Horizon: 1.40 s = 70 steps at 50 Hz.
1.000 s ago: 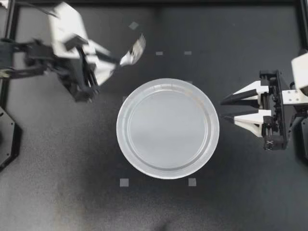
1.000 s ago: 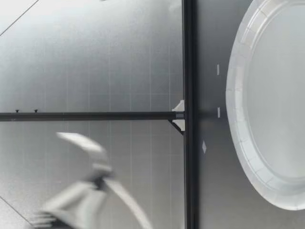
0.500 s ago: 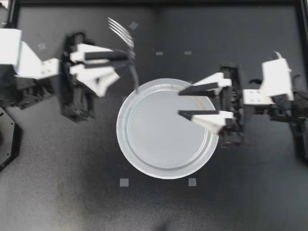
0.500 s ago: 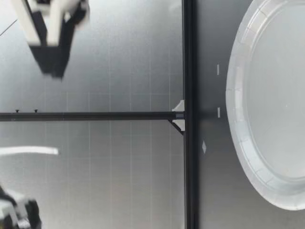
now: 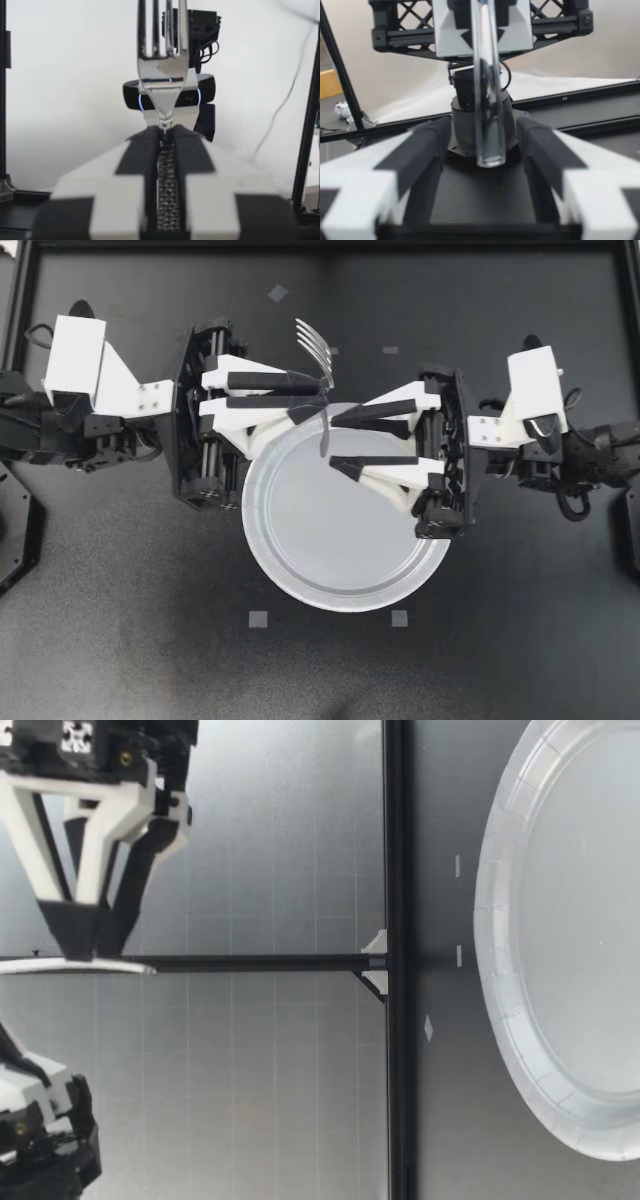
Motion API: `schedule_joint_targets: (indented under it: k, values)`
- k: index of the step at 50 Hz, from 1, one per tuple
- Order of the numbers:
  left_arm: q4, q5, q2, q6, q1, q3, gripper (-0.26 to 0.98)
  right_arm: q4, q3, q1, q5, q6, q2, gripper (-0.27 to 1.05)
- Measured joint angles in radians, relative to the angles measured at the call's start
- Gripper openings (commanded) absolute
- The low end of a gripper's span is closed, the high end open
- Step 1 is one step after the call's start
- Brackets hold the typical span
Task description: Pick up the fork and place it on the plate.
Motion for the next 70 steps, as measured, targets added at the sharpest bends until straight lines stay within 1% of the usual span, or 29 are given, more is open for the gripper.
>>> schedule_joint_targets:
  k: [8, 11, 13, 16, 20, 22, 25, 27, 31, 33, 38, 44, 45, 46, 48, 50, 56, 62, 68, 70]
  values:
    - [0.002, -0.002, 0.017, 0.000, -0.006, -0.017, -0.04, -0.002, -0.021, 0.000, -0.002, 0.000, 0.026, 0.57]
    - [0.002, -0.002, 0.018, 0.000, -0.006, -0.017, -0.04, -0.002, -0.023, -0.002, 0.000, 0.000, 0.028, 0.50]
    - [0.000, -0.003, 0.018, 0.000, -0.005, -0.017, -0.04, -0.002, -0.023, 0.000, 0.000, -0.002, 0.028, 0.43]
    - [0.002, -0.002, 0.018, 0.000, -0.006, -0.017, -0.04, -0.003, -0.023, 0.000, 0.006, -0.002, 0.026, 0.29]
    - [0.002, -0.003, 0.017, 0.000, -0.006, -0.015, -0.04, -0.012, -0.023, 0.000, 0.014, -0.006, 0.026, 0.05]
    - [0.002, -0.002, 0.018, -0.002, -0.006, -0.014, -0.04, -0.017, -0.023, 0.000, 0.015, -0.008, 0.026, -0.04]
    - [0.003, 0.000, 0.018, -0.003, -0.009, -0.012, -0.04, -0.029, -0.023, 0.000, 0.018, -0.006, 0.026, -0.15]
    - [0.006, 0.005, 0.017, -0.006, -0.012, -0.012, -0.02, -0.034, -0.023, -0.002, 0.020, -0.008, 0.026, -0.19]
    - [0.005, 0.015, 0.017, -0.015, -0.011, -0.012, 0.02, -0.037, -0.023, 0.000, 0.025, -0.006, 0.028, -0.21]
    - [0.005, 0.021, 0.015, -0.018, -0.012, -0.012, 0.07, -0.037, -0.023, 0.000, 0.028, -0.006, 0.028, -0.21]
    - [0.005, 0.049, 0.014, -0.025, -0.011, -0.012, 0.25, -0.038, -0.023, 0.000, 0.037, -0.006, 0.028, -0.21]
    - [0.005, 0.086, 0.008, -0.025, -0.012, -0.012, 0.61, -0.040, -0.023, 0.000, 0.044, -0.006, 0.028, -0.21]
    - [0.002, 0.091, 0.008, -0.025, -0.011, -0.012, 0.70, -0.040, -0.023, 0.000, 0.046, -0.006, 0.026, -0.21]
    - [0.000, 0.094, 0.008, -0.026, -0.011, -0.012, 0.76, -0.041, -0.023, 0.000, 0.046, -0.008, 0.028, -0.21]
    - [0.000, 0.101, 0.008, -0.026, -0.006, -0.012, 0.87, -0.041, -0.023, 0.000, 0.048, -0.009, 0.028, -0.21]
    - [0.000, 0.107, 0.006, -0.026, -0.005, -0.012, 0.94, -0.041, -0.023, 0.002, 0.049, -0.008, 0.028, -0.21]
    - [0.003, 0.117, 0.002, -0.025, -0.009, -0.012, 0.90, -0.041, -0.023, 0.002, 0.077, -0.009, 0.009, -0.21]
    - [0.002, 0.117, -0.023, -0.023, -0.009, 0.003, 0.90, -0.041, 0.005, -0.008, 0.137, -0.008, -0.044, -0.21]
    - [0.003, 0.118, -0.086, -0.018, -0.009, 0.067, 0.90, -0.038, 0.061, -0.044, 0.282, 0.000, -0.158, -0.21]
    - [0.003, 0.123, -0.117, -0.018, -0.009, 0.098, 0.90, -0.038, 0.080, -0.052, 0.383, 0.005, -0.209, -0.21]
